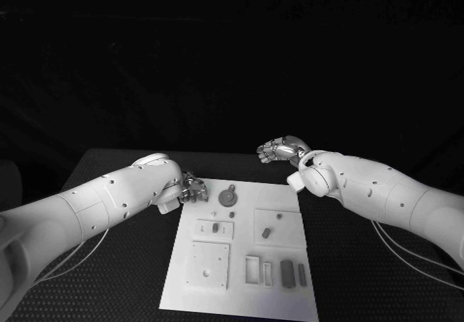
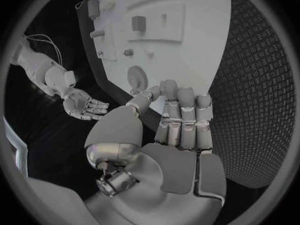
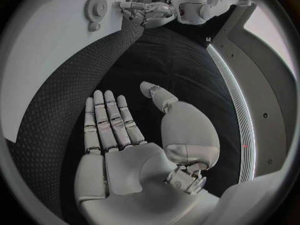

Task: Assemble the parts on the task board

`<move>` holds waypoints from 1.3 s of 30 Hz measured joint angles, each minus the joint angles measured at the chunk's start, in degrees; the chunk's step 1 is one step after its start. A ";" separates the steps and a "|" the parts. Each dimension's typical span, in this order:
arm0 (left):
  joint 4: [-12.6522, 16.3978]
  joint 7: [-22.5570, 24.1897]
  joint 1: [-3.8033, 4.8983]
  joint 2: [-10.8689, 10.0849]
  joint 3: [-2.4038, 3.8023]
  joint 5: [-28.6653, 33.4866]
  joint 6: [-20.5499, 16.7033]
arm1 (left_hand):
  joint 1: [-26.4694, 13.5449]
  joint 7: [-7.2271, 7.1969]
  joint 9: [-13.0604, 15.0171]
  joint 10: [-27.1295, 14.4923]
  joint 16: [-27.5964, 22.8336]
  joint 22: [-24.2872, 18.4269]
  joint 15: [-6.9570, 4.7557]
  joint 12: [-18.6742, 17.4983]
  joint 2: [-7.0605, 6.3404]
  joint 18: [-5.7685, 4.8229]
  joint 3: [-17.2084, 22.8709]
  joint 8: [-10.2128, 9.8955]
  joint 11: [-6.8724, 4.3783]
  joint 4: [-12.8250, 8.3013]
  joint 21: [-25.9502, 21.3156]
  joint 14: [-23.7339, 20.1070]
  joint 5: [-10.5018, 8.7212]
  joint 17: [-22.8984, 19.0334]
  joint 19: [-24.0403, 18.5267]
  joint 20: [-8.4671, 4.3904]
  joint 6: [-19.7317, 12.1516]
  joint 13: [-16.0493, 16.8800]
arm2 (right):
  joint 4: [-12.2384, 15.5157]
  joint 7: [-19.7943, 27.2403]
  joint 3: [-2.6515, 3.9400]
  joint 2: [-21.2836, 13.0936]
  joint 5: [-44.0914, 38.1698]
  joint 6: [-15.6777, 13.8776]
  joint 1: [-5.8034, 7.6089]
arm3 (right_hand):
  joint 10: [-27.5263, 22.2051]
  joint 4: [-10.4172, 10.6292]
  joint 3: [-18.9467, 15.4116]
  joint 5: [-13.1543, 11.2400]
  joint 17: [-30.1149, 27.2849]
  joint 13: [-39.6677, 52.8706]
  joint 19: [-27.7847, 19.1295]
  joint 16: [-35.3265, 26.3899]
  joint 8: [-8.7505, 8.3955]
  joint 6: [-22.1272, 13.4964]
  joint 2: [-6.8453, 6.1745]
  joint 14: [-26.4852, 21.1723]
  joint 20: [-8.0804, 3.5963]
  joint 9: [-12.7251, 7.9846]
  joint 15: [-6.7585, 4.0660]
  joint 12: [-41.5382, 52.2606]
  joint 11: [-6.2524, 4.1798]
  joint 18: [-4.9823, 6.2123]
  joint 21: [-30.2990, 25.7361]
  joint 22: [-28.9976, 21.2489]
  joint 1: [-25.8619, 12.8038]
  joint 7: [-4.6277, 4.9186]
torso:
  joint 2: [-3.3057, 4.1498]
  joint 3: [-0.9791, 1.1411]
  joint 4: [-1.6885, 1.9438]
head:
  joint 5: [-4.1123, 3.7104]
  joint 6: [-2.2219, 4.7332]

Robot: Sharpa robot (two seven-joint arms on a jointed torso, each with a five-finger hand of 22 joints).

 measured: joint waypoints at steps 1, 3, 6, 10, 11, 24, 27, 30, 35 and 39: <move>1.03 -0.11 0.18 -0.51 0.00 0.37 -0.09 | -0.10 0.03 -0.01 0.01 0.17 0.12 0.08 0.00 0.05 -0.02 -0.15 0.00 -0.01 -0.15 0.10 0.11 0.51 0.10 0.20 -0.20 0.16 0.07 | 0.00 0.00 0.00 -0.04 0.00 -0.01 0.01 | 0.00 0.00 0.00 0.00 0.00 0.00 0.00 0.00 0.00 0.00 0.00 0.00 0.00 0.00 0.00 0.00 0.00 0.00 0.00 0.00 0.00 0.00 | -0.01 0.00 0.01 | 0.02 0.02; 2.80 -0.26 0.55 -1.44 0.02 0.87 -0.29 | -0.74 0.07 -0.01 0.24 0.22 0.22 -0.05 0.00 -0.08 -0.07 -0.22 0.00 0.17 -0.22 0.30 0.26 2.00 0.17 0.30 -0.30 0.33 0.14 | -0.07 0.00 0.00 -0.07 0.00 -0.01 0.01 | 0.00 0.00 0.00 0.00 0.00 0.00 0.00 0.00 0.00 0.00 0.00 0.00 0.00 0.00 0.00 0.00 0.00 0.00 0.00 0.00 0.00 0.00 | -0.02 0.01 0.03 | 0.02 0.03; 6.13 -0.56 1.10 -3.33 0.03 1.64 -0.77 | -1.31 0.11 -0.01 0.65 0.43 0.39 -0.10 0.00 -0.38 -0.29 -0.22 0.00 0.17 -0.22 0.30 0.51 3.54 0.30 0.50 -0.11 0.67 0.24 | -0.21 -0.01 0.00 -0.13 -0.01 -0.03 0.01 | 0.00 0.00 0.00 0.00 0.00 0.00 0.00 0.00 0.00 0.00 0.00 0.00 0.00 0.00 0.00 0.00 0.00 0.00 0.00 0.05 0.00 0.00 | -0.04 0.02 0.03 | 0.14 0.04; 10.49 -1.07 1.58 -5.93 0.02 2.25 -1.66 | -1.70 0.22 -0.01 1.24 0.83 0.66 -0.01 0.35 -0.75 -0.34 -0.38 0.00 0.18 -0.38 0.75 1.12 4.87 0.50 1.23 -0.41 1.22 0.45 | -0.27 -0.01 0.00 -0.23 -0.06 -0.05 0.01 | 0.00 0.00 0.00 0.00 0.00 0.00 0.00 0.00 0.00 0.00 0.00 0.00 0.00 -0.02 0.00 0.00 0.00 0.00 0.00 0.06 0.00 0.00 | -0.05 0.03 0.03 | 0.21 0.04; 11.93 -1.23 1.70 -6.76 0.02 2.34 -1.97 | -1.70 0.22 -0.01 1.25 1.10 0.74 0.00 0.36 -0.76 -0.37 -0.38 0.00 0.17 -0.38 0.75 1.20 5.06 0.56 1.32 -0.50 1.40 0.51 | -0.28 -0.01 0.00 -0.24 -0.09 -0.05 0.01 | 0.00 0.00 0.00 0.00 0.00 0.00 0.00 0.00 0.00 0.00 0.00 0.00 0.00 -0.05 0.00 0.00 0.00 0.00 0.00 0.06 0.00 0.00 | -0.05 0.04 0.02 | 0.25 0.04; 22.60 -3.00 1.75 -13.33 -2.61 1.18 -4.97 | -2.74 0.22 -0.01 2.68 2.82 1.45 0.08 1.52 -1.79 -0.47 0.45 0.00 0.18 -1.38 2.08 2.36 6.54 1.30 3.05 -1.01 2.82 1.28 | -0.38 -0.01 0.00 -0.34 -0.61 -0.13 0.01 | 0.00 0.00 0.00 0.00 0.00 0.00 0.00 0.00 0.00 0.00 0.00 0.00 0.00 -0.05 0.00 0.00 0.00 0.00 0.00 0.05 0.00 0.00 | -0.01 0.04 -0.03 | 0.47 -0.26; 24.18 -3.34 1.75 -14.19 -3.54 0.23 -5.49 | -2.91 0.20 -0.01 3.06 3.79 1.80 -0.04 2.02 -1.97 0.07 0.49 0.00 0.20 -1.42 2.74 2.67 6.63 1.71 3.46 -0.98 3.07 1.68 | -0.47 -0.01 0.00 -0.43 -0.82 -0.16 0.01 | 0.00 0.00 0.00 0.00 -0.05 -0.01 0.00 0.00 0.00 0.00 0.00 0.00 0.00 -0.04 0.00 0.00 0.00 0.00 0.00 0.08 0.00 0.00 | 0.01 0.04 -0.06 | 0.47 -0.37; 25.56 -3.58 1.75 -14.83 -4.36 -0.87 -5.94 | -3.22 -0.06 -0.01 3.40 4.22 2.00 -0.31 2.36 -2.28 0.10 0.49 0.00 -0.14 -1.43 2.77 3.15 6.63 1.91 3.87 -1.22 3.57 1.96 | -0.48 -0.01 0.00 -0.56 -0.95 -0.22 0.01 | 0.00 0.00 0.00 0.00 -0.05 -0.01 0.00 0.00 0.00 0.00 0.00 0.00 0.00 -0.04 0.00 0.00 0.00 0.00 0.00 0.10 0.00 0.00 | 0.03 0.01 -0.08 | 0.41 -0.46; 26.87 -3.88 1.71 -15.12 -5.06 -2.49 -6.36 | -3.49 -0.29 -0.01 4.11 4.51 2.15 -0.41 2.48 -2.55 0.14 0.42 0.00 -0.44 -1.51 3.16 3.46 6.63 2.02 3.89 -1.23 4.18 2.15 | -0.40 0.00 0.00 -0.62 -1.06 -0.27 0.01 | 0.00 0.00 0.00 0.00 -0.04 -0.01 0.00 0.00 0.00 0.00 0.00 0.00 0.00 -0.04 0.00 -0.22 0.00 0.00 0.00 0.10 0.00 0.00 | 0.04 -0.04 -0.05 | 0.35 -0.63; 27.52 -4.11 1.71 -15.13 -5.20 -3.47 -6.41 | -3.49 -0.28 -0.01 4.24 5.05 2.34 -0.41 2.91 -2.55 0.14 0.41 0.00 -0.56 -1.51 3.42 3.65 6.85 2.16 4.19 -1.53 4.45 2.42 | -0.34 0.01 0.00 -0.57 -1.13 -0.29 0.01 | 0.00 0.00 0.00 0.00 -0.04 -0.01 0.00 0.00 0.00 0.00 0.00 0.00 0.00 -0.04 0.00 -0.22 0.00 0.01 0.00 0.10 0.00 0.00 | 0.05 -0.07 -0.04 | 0.33 -0.76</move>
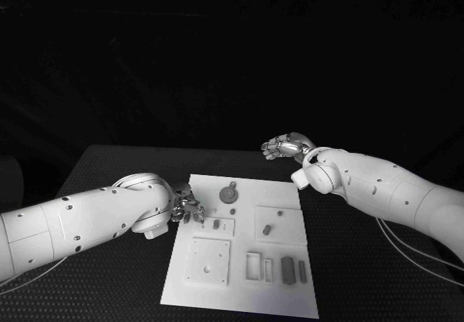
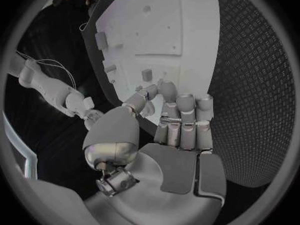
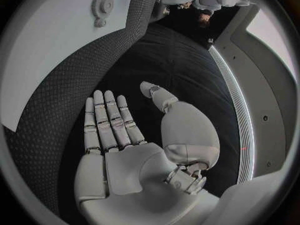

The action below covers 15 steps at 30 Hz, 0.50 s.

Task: Assemble the parts on the task board

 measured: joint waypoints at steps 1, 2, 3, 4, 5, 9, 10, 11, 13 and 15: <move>0.10 -0.07 -0.01 -0.01 0.00 -0.15 0.04 | 0.00 0.00 0.00 0.15 0.00 0.02 -0.02 0.00 0.00 0.00 -0.01 0.00 -0.16 -0.01 0.00 0.04 0.00 0.00 0.12 0.11 0.13 0.05 | 0.01 0.00 0.00 0.02 -0.01 0.00 0.00 | 0.00 0.00 0.00 0.00 0.00 0.00 0.00 0.00 0.00 0.00 0.00 0.00 0.00 0.00 0.00 0.00 0.00 0.00 0.00 0.00 0.00 0.00 | 0.02 0.00 -0.01 | 0.01 -0.05; 0.17 -0.14 -0.03 -0.02 0.00 -0.31 0.08 | 0.00 0.00 0.00 0.16 0.00 0.07 -0.09 0.00 0.00 -0.01 -0.07 0.00 -0.16 -0.07 0.00 0.12 0.00 0.00 0.21 0.19 0.14 0.09 | 0.03 0.00 0.00 0.02 -0.02 0.00 0.00 | 0.00 0.00 0.00 0.00 0.00 0.00 0.00 0.00 0.00 0.00 0.00 0.00 0.00 0.00 0.00 0.00 0.00 0.00 0.00 0.00 0.00 0.00 | 0.03 0.00 -0.02 | 0.02 -0.09; 0.22 -0.20 -0.07 -0.03 -0.01 -0.43 0.13 | 0.00 -0.02 0.00 0.17 0.00 0.07 -0.09 0.22 0.00 -0.01 -0.07 0.00 -0.17 -0.07 0.00 0.13 0.01 0.04 0.21 0.19 0.17 0.09 | 0.05 0.00 0.00 0.03 -0.03 0.00 0.00 | 0.00 0.00 0.00 0.00 0.00 0.00 0.00 0.00 0.00 0.00 0.00 0.00 0.00 0.00 0.00 0.00 0.00 -0.01 0.00 0.00 0.00 0.00 | 0.03 0.00 -0.02 | 0.07 -0.12; 0.25 -0.28 -0.13 -0.04 -0.03 -0.60 0.17 | 0.00 0.00 0.00 0.17 0.00 0.07 -0.08 0.21 0.00 -0.01 -0.07 0.00 -0.17 -0.07 0.00 0.15 0.01 0.05 0.21 0.19 0.25 0.09 | 0.07 0.00 0.00 0.03 -0.04 0.00 0.00 | 0.00 0.00 0.00 0.00 0.00 0.00 0.00 0.00 0.00 0.00 0.00 0.00 0.00 0.00 0.00 0.00 0.00 0.00 0.00 0.03 0.00 0.00 | 0.04 0.00 -0.05 | 0.09 -0.14; 0.25 -0.34 -0.18 -0.04 -0.04 -0.77 0.18 | 0.00 -0.01 0.00 0.18 0.00 0.07 -0.05 0.21 0.00 -0.01 -0.07 0.00 -0.18 -0.07 0.00 0.18 0.01 0.05 0.21 0.19 0.28 0.09 | 0.07 0.01 0.00 0.02 -0.05 0.00 0.00 | 0.00 0.00 0.00 0.00 0.00 0.00 0.00 0.00 0.00 0.00 0.00 0.00 0.00 0.00 0.00 0.00 0.00 -0.01 0.00 0.06 0.00 0.00 | 0.04 0.00 -0.05 | 0.10 -0.16; 0.20 -0.48 -0.39 0.09 -0.11 -1.48 0.18 | 0.01 -0.01 0.00 0.19 0.00 0.07 -0.01 0.21 0.00 -0.03 -0.11 0.00 -0.19 -0.11 0.22 0.23 0.01 0.05 0.22 0.19 0.29 0.15 | 0.08 0.01 0.00 -0.04 -0.07 -0.02 0.00 | 0.00 0.00 0.00 0.00 0.00 0.00 0.00 0.00 0.00 0.00 0.00 0.00 0.00 -0.05 0.00 0.00 0.00 -0.01 0.00 0.06 0.00 0.00 | 0.07 0.01 -0.09 | 0.17 -0.30; 0.19 -0.50 -0.41 0.12 -0.11 -1.60 0.18 | 0.01 -0.01 0.00 0.19 0.07 0.09 -0.01 0.21 -0.01 -0.03 -0.13 0.00 -0.19 -0.12 0.22 0.24 0.01 0.05 0.22 0.18 0.29 0.15 | 0.08 0.01 0.00 -0.04 -0.08 -0.02 0.00 | 0.00 0.00 0.00 0.00 0.00 0.00 0.00 0.00 0.00 0.00 0.00 0.00 0.00 -0.05 0.00 0.00 0.00 0.00 0.00 0.06 0.00 0.00 | 0.07 0.02 -0.09 | 0.17 -0.32; 0.17 -0.51 -0.44 0.17 -0.11 -1.77 0.18 | 0.01 -0.01 0.00 0.19 0.22 0.13 -0.01 0.21 -0.01 -0.03 -0.15 0.00 -0.19 -0.14 0.22 0.24 0.00 0.05 0.22 0.19 0.29 0.15 | 0.08 0.01 0.00 -0.04 -0.08 -0.02 0.00 | 0.00 0.00 0.00 0.00 0.00 0.00 0.00 0.00 0.00 0.00 0.00 0.00 0.00 -0.05 0.00 0.00 0.00 0.00 0.00 0.06 0.00 0.00 | 0.06 0.03 -0.09 | 0.18 -0.36; 0.12 -0.54 -0.52 0.32 -0.12 -2.13 0.18 | 0.02 -0.02 0.00 0.20 0.22 0.13 -0.01 0.21 -0.02 -0.04 -0.16 0.00 -0.20 -0.14 0.22 0.24 0.00 0.05 0.22 0.19 0.29 0.15 | 0.08 0.01 0.00 -0.04 -0.10 -0.02 0.00 | 0.00 0.00 0.00 0.00 0.00 0.00 0.00 0.00 0.00 0.00 0.00 0.00 0.00 -0.05 0.00 0.00 0.00 0.00 0.00 0.06 0.00 0.00 | 0.06 0.03 -0.09 | 0.18 -0.39; 0.04 -0.54 -0.61 0.47 -0.14 -2.38 0.18 | 0.03 -0.02 0.00 0.20 0.22 0.12 0.00 0.21 -0.03 -0.06 -0.17 0.00 -0.20 -0.14 0.22 0.25 -0.01 0.05 0.22 0.19 0.29 0.15 | 0.11 0.01 0.00 -0.03 -0.10 -0.02 0.00 | 0.00 0.00 0.00 0.00 -0.04 0.00 0.00 0.00 0.00 0.00 0.00 0.00 0.00 -0.05 0.00 0.00 0.00 0.00 -0.22 0.06 0.00 0.00 | 0.06 0.03 -0.10 | 0.19 -0.43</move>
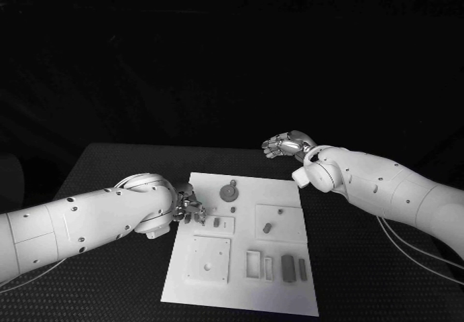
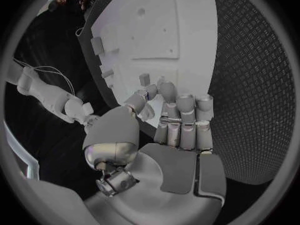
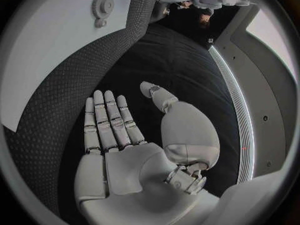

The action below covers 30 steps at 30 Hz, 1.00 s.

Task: Assemble the parts on the task board

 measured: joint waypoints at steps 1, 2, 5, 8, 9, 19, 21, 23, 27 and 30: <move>-0.09 0.00 -0.08 0.09 -0.03 -0.18 -0.01 | 0.00 0.00 0.00 0.00 0.00 0.00 0.00 0.00 0.00 -0.01 0.00 0.00 0.00 0.00 0.00 0.00 -0.01 0.00 0.00 0.00 0.00 0.00 | 0.01 0.00 0.00 0.00 0.00 0.00 0.00 | 0.00 0.00 0.00 0.00 -0.01 0.00 0.00 0.00 0.00 0.00 0.00 0.00 0.00 0.00 0.00 0.00 0.00 0.00 0.00 0.00 0.00 0.00 | 0.00 0.02 -0.02 | 0.01 -0.01; -0.17 0.00 -0.14 0.15 -0.05 -0.31 -0.01 | 0.00 0.00 0.00 0.01 0.00 0.00 0.01 0.00 0.00 -0.03 -0.01 0.00 -0.01 0.00 0.00 0.01 -0.02 0.00 0.00 0.00 0.00 0.00 | 0.01 0.00 0.00 0.00 -0.01 0.00 0.00 | 0.00 0.00 0.00 0.00 -0.01 0.00 0.00 0.00 0.00 0.00 0.00 0.00 0.00 0.00 0.00 0.00 0.00 0.00 0.00 0.00 0.00 0.00 | 0.00 0.04 -0.02 | 0.01 -0.03; -0.45 0.00 -0.31 0.32 -0.13 -0.72 -0.04 | 0.00 -0.04 0.00 0.09 0.00 0.00 0.04 0.00 0.00 -0.07 -0.08 0.00 -0.09 -0.06 0.00 0.04 -0.03 0.00 0.00 0.00 0.04 0.00 | 0.03 0.00 0.00 0.01 -0.01 0.00 0.00 | 0.00 0.00 0.00 0.00 -0.01 0.00 0.00 0.00 0.00 0.00 0.00 0.00 0.00 0.00 0.00 0.00 0.00 0.00 0.00 0.03 0.00 0.00 | -0.01 0.04 -0.02 | 0.02 -0.05; -0.59 0.00 -0.41 0.62 -0.16 -1.04 -0.06 | 0.00 -0.18 0.00 0.19 0.00 -0.01 0.01 0.00 0.00 -0.08 -0.05 0.00 -0.19 -0.01 0.00 0.02 -0.04 -0.01 -0.01 0.01 0.18 0.04 | 0.03 0.00 0.00 0.01 -0.02 0.00 0.00 | 0.00 0.00 0.00 0.00 0.00 0.00 0.00 0.00 0.00 0.00 0.00 0.00 0.00 0.00 0.00 0.00 0.00 0.00 0.00 0.05 0.00 0.00 | -0.01 0.06 -0.02 | 0.01 -0.07; -0.62 0.00 -0.44 0.71 -0.17 -1.14 -0.06 | 0.00 -0.20 0.00 0.19 0.00 0.01 -0.01 0.00 0.00 -0.09 -0.02 0.00 -0.19 0.04 0.00 0.00 -0.04 -0.01 -0.01 0.01 0.19 0.05 | 0.03 0.00 0.00 0.01 -0.02 0.00 0.00 | 0.00 0.00 0.00 0.00 0.00 0.00 0.00 0.00 0.00 0.00 0.00 0.00 0.00 0.00 0.00 0.00 0.00 0.00 0.00 0.05 0.00 0.00 | -0.01 0.07 -0.03 | -0.02 -0.08; -1.08 0.09 -0.52 1.13 -0.18 -1.74 0.02 | 0.01 -0.52 0.00 0.60 0.00 0.05 -0.02 0.00 0.00 -0.35 0.00 0.00 -0.59 0.19 0.00 0.00 -0.25 -0.01 -0.02 0.02 0.52 0.10 | 0.24 0.00 0.00 0.02 -0.03 0.00 0.00 | 0.00 0.00 0.00 0.00 0.00 0.00 0.00 0.00 0.00 0.00 0.00 0.00 0.00 -0.05 0.00 0.00 0.00 0.00 0.00 0.05 0.00 0.00 | -0.01 0.07 -0.06 | -0.14 -0.20; -1.16 0.11 -0.60 1.18 -0.18 -1.79 0.02 | 0.01 -0.59 0.00 0.72 0.00 0.06 -0.02 0.00 -0.01 -0.35 0.00 0.00 -0.70 0.19 0.00 -0.01 -0.25 -0.01 -0.02 0.02 0.58 0.10 | 0.26 0.00 0.00 0.02 -0.03 0.00 0.00 | 0.00 0.00 0.00 0.00 0.00 0.00 0.00 0.00 0.00 0.00 0.00 0.00 0.00 -0.05 0.00 0.00 0.00 0.00 0.00 0.10 0.00 0.00 | -0.01 0.06 -0.05 | -0.15 -0.24; -1.26 0.13 -0.65 1.21 -0.18 -1.83 0.03 | 0.01 -0.62 0.00 0.85 0.00 0.10 -0.03 0.00 -0.01 -0.35 0.00 0.00 -0.83 0.19 0.00 -0.01 -0.25 -0.01 -0.02 0.02 0.61 0.10 | 0.27 0.00 0.00 0.01 -0.03 0.00 0.00 | 0.04 0.00 0.00 0.00 0.00 0.00 0.00 0.00 0.00 0.00 0.00 0.00 0.00 -0.05 0.00 0.00 0.04 0.00 0.00 0.11 0.00 0.00 | -0.01 0.06 -0.03 | -0.18 -0.25; -1.35 0.14 -0.65 1.29 -0.20 -1.90 0.15 | 0.01 -0.70 0.00 0.89 0.00 0.10 -0.03 0.00 -0.01 -0.37 -0.01 0.00 -0.86 0.20 0.00 -0.01 -0.25 -0.02 -0.02 0.02 0.69 0.10 | 0.30 0.00 0.00 -0.01 -0.03 0.00 0.00 | 0.21 0.00 0.00 0.00 0.00 0.00 0.00 0.00 0.00 0.00 0.00 0.00 0.00 -0.05 0.00 0.00 0.21 0.00 0.00 0.11 0.00 0.00 | -0.02 0.05 -0.02 | -0.24 -0.30; -1.35 0.14 -0.64 1.28 -0.26 -1.97 0.39 | 0.03 -0.73 0.00 0.91 0.00 0.10 -0.04 0.00 -0.03 0.06 -0.02 0.00 -0.86 0.20 0.00 -0.01 -0.26 -0.02 -0.02 0.02 0.72 0.11 | 0.30 0.00 0.00 -0.03 -0.03 0.00 0.00 | 0.21 0.00 0.00 0.00 -0.05 0.00 0.00 0.00 0.00 0.00 0.00 0.00 0.00 -0.04 0.00 0.00 0.21 0.00 0.00 0.11 0.00 0.00 | -0.02 0.05 -0.02 | -0.24 -0.36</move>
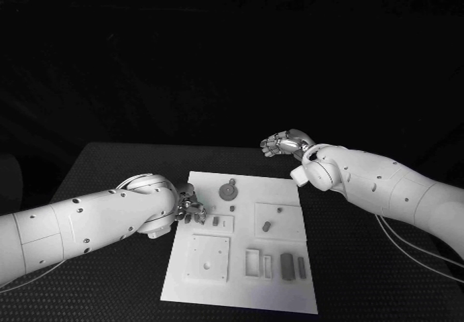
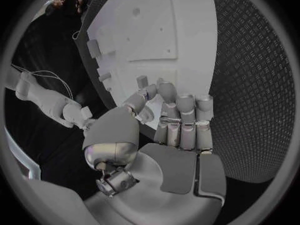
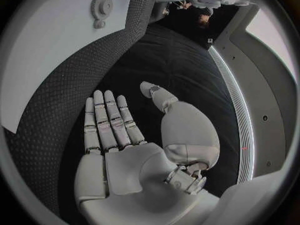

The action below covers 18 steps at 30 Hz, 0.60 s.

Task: Assemble the parts on the task board

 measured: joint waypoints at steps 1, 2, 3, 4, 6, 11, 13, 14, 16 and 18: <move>0.00 0.00 0.00 0.00 -0.01 -0.03 0.10 | -0.03 0.00 0.00 0.00 0.00 0.00 0.00 0.00 0.02 0.04 0.00 0.00 0.00 0.00 0.00 0.00 -0.01 0.00 0.00 0.00 0.00 0.04 | 0.00 0.00 0.00 0.00 0.00 0.00 0.00 | 0.00 0.00 0.00 0.00 0.00 0.00 0.00 0.00 0.00 0.00 0.00 0.00 0.00 0.00 0.00 0.00 0.00 0.00 0.00 0.00 0.00 0.00 | 0.00 0.00 0.00 | 0.02 -0.03; 0.01 -0.02 0.00 -0.02 -0.03 -0.07 0.19 | -0.03 0.00 0.00 0.00 0.00 0.00 -0.07 0.00 0.03 0.12 -0.01 0.00 0.00 0.01 0.00 0.06 -0.13 0.00 0.00 0.00 0.00 0.05 | 0.00 0.00 0.00 0.00 0.00 0.00 0.00 | 0.00 0.00 0.00 0.00 0.00 0.00 0.00 0.00 0.00 0.00 0.00 0.00 0.00 0.00 0.00 0.00 0.00 0.00 0.00 0.00 0.00 0.00 | 0.00 0.00 0.00 | 0.03 -0.07; 0.06 -0.04 0.00 -0.05 -0.04 -0.10 0.31 | -0.04 0.00 0.00 0.01 0.00 0.00 -0.08 0.00 0.04 0.27 -0.05 0.00 -0.01 0.04 0.00 0.08 -0.14 0.00 0.00 0.00 0.00 0.05 | 0.00 0.00 0.00 0.00 0.00 0.00 0.00 | 0.00 0.00 0.00 0.00 0.00 0.00 0.00 0.00 0.00 0.00 0.00 0.00 0.00 0.00 0.00 0.00 0.00 -0.01 0.00 0.00 0.00 0.00 | 0.00 0.01 0.00 | 0.05 -0.08; 0.09 -0.05 0.01 -0.08 -0.04 -0.13 0.38 | -0.06 0.00 0.00 0.01 0.00 0.00 -0.08 0.00 0.06 0.29 -0.08 0.00 -0.01 0.07 0.02 0.08 -0.11 0.00 0.00 0.00 0.00 0.05 | 0.00 0.00 0.00 0.00 0.00 0.00 0.00 | 0.00 0.00 0.00 0.00 0.00 0.00 0.00 0.00 0.00 0.00 0.00 0.00 0.00 0.00 0.00 0.00 0.00 0.00 0.00 0.01 0.00 0.00 | 0.00 0.01 0.00 | 0.05 -0.09; 0.17 -0.06 0.01 -0.08 -0.10 -0.18 0.49 | -0.18 -0.01 0.04 0.03 0.00 0.05 -0.09 0.00 0.18 0.36 -0.12 0.04 -0.03 0.11 0.23 0.08 -0.03 -0.01 0.00 0.00 0.00 0.05 | 0.00 0.00 0.00 0.00 0.00 0.00 0.00 | 0.00 0.00 0.00 0.00 0.00 0.00 0.00 0.00 0.00 0.00 0.00 0.00 0.00 0.00 0.00 0.00 0.00 0.00 0.00 0.05 0.00 0.00 | 0.00 0.01 0.00 | 0.06 -0.13; 0.24 -0.06 0.00 -0.10 -0.12 -0.31 0.54 | -0.19 -0.02 0.05 0.04 0.00 0.05 -0.11 0.00 0.19 0.36 -0.05 0.11 -0.04 0.03 0.23 0.09 0.08 -0.01 0.00 0.01 0.00 0.05 | 0.00 0.00 0.00 -0.03 0.00 0.00 0.00 | 0.00 0.00 0.00 0.00 0.00 0.00 0.00 0.00 0.00 0.00 0.00 0.00 0.00 0.01 0.00 0.00 0.00 0.00 0.00 0.05 0.00 0.00 | -0.01 0.01 0.02 | 0.03 -0.18; 0.25 -0.06 0.00 -0.10 -0.13 -0.35 0.54 | -0.19 -0.02 0.05 0.14 0.00 0.05 -0.12 0.21 0.19 0.35 -0.03 0.11 -0.14 0.01 0.23 0.10 0.08 -0.01 -0.01 0.01 -0.01 0.10 | 0.01 0.00 0.00 -0.03 0.00 0.00 0.00 | 0.00 0.00 0.00 0.00 0.00 0.00 0.00 0.00 0.00 0.00 0.00 0.00 0.00 -0.02 0.00 0.00 0.00 0.00 0.00 0.05 0.00 0.00 | -0.01 0.01 0.03 | 0.00 -0.20; 0.25 -0.06 0.00 -0.09 -0.13 -0.37 0.54 | -0.19 -0.03 0.05 0.15 0.00 0.05 -0.13 0.21 0.19 0.35 -0.03 0.11 -0.14 0.00 0.23 0.11 0.08 -0.01 0.00 0.01 0.00 0.10 | 0.01 0.00 0.00 -0.03 0.00 0.00 0.00 | 0.00 0.00 0.00 0.00 0.01 0.00 0.00 0.00 0.00 0.00 0.00 0.00 0.00 -0.05 0.00 0.00 0.00 0.00 0.00 0.05 0.00 0.00 | -0.01 0.01 0.03 | -0.01 -0.24; 0.25 -0.06 0.01 -0.06 -0.14 -0.42 0.54 | -0.19 -0.06 0.06 0.20 0.00 0.05 -0.20 0.21 0.19 0.35 -0.02 0.12 -0.20 -0.02 0.23 0.17 0.08 -0.01 0.00 0.01 0.02 0.10 | 0.03 0.00 0.00 -0.03 0.00 0.00 0.00 | 0.00 0.00 0.00 0.00 0.01 0.00 0.00 0.00 0.00 0.00 0.00 0.00 0.00 -0.04 0.00 0.00 0.00 -0.01 0.00 0.05 0.00 0.00 | -0.01 0.01 0.03 | -0.01 -0.26; 0.25 -0.06 0.01 -0.05 -0.15 -0.47 0.54 | -0.19 -0.12 0.07 0.20 0.00 0.05 -0.20 0.21 0.19 0.35 -0.04 0.13 -0.20 -0.05 0.23 0.17 0.08 -0.01 0.00 0.01 0.07 0.10 | 0.03 0.00 0.00 -0.02 0.00 0.00 0.00 | 0.00 0.00 0.00 0.00 0.01 0.00 0.00 0.00 0.00 0.00 0.00 0.00 0.00 -0.04 0.00 0.00 0.00 -0.01 0.00 0.05 0.00 0.00 | -0.01 0.01 0.03 | -0.01 -0.27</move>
